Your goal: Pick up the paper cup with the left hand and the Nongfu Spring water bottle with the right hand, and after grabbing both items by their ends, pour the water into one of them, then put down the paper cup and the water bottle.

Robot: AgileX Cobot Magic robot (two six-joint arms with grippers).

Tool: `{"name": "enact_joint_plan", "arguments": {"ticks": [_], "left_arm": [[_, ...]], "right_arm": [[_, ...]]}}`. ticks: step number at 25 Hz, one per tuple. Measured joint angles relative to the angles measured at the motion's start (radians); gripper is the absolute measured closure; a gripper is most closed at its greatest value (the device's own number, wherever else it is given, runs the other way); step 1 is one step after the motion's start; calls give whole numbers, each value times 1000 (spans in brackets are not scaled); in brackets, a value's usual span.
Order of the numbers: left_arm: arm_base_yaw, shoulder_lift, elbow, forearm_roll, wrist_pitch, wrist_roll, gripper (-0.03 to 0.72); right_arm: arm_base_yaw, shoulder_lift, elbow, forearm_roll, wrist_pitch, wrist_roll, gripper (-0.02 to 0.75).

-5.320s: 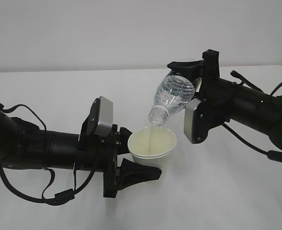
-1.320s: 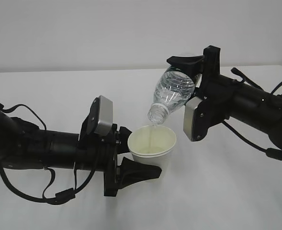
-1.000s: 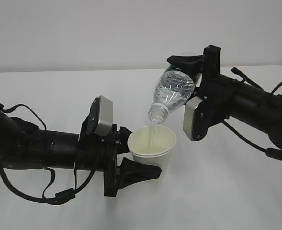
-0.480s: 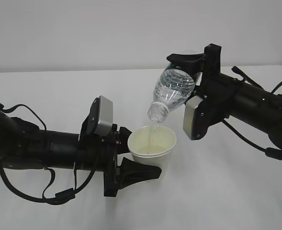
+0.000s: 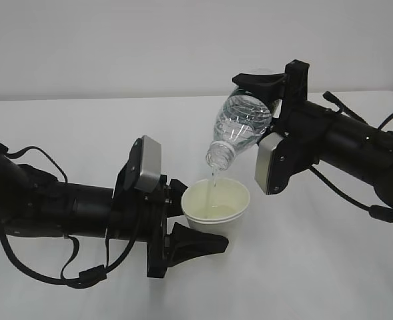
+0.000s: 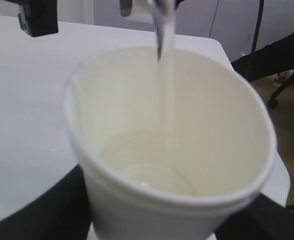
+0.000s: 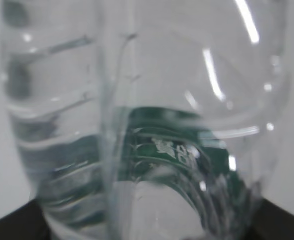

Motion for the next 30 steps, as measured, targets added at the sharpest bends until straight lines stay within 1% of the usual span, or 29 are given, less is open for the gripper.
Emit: {"name": "enact_joint_plan", "arguments": {"ticks": [30], "left_arm": [[0, 0, 0, 0, 2, 0, 214]], "right_arm": [[0, 0, 0, 0, 0, 0, 282]]}}
